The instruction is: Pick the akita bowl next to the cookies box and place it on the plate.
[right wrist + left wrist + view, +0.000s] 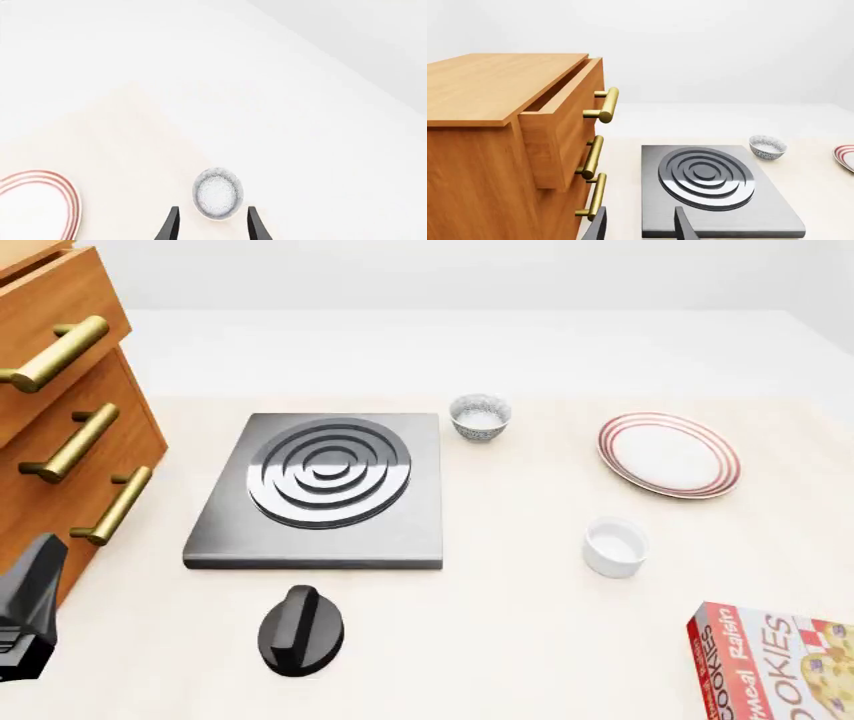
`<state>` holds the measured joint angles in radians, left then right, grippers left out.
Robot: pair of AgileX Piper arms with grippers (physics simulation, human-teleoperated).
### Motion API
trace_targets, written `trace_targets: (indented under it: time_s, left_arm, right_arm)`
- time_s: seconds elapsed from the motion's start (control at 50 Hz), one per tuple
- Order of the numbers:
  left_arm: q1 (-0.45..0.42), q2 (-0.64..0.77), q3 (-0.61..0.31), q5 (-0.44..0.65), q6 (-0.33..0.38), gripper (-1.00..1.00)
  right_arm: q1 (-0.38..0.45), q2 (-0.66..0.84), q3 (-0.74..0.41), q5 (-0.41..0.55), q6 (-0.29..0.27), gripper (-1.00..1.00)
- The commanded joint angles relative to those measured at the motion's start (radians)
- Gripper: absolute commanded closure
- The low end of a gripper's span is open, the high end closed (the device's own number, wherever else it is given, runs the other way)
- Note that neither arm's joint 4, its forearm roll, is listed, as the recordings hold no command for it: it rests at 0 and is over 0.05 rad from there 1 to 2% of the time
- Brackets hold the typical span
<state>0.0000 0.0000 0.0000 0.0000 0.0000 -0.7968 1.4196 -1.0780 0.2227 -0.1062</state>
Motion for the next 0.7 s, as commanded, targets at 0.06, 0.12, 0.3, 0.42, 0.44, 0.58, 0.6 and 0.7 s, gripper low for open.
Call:
trace_targets:
  time_s: [0.06, 0.12, 0.3, 0.42, 0.44, 0.58, 0.6, 0.7]
  left_arm:
    - [0.0, 0.0, 0.0, 0.0, 0.0, -1.0]
    - [0.0, 0.0, 0.0, 0.0, 0.0, -1.0]
    - [0.0, 0.0, 0.0, 0.0, 0.0, -1.0]
    - [0.0, 0.0, 0.0, 0.0, 0.0, -1.0]
    - [0.0, 0.0, 0.0, 0.0, 0.0, -1.0]
    - [0.0, 0.0, 0.0, 0.0, 0.0, -1.0]
    - [0.0, 0.0, 0.0, 0.0, 0.0, -1.0]
    - [0.0, 0.0, 0.0, 0.0, 0.0, -1.0]
  right_arm:
    - [-0.075, 0.127, -0.144, 0.052, 0.011, -1.0]
    - [-0.09, 0.148, -0.172, 0.065, 0.009, -1.0]
    - [-0.105, 0.236, -0.242, 0.106, 0.05, -1.0]
    - [-0.135, 0.307, -0.295, 0.13, 0.081, -1.0]
    - [-0.14, 0.324, -0.313, 0.143, 0.09, -1.0]
    - [-0.153, 0.363, -0.341, 0.147, 0.088, -1.0]
    - [-0.155, 0.368, -0.344, 0.148, 0.085, -1.0]
    - [-0.175, 0.406, -0.363, 0.146, 0.07, -1.0]
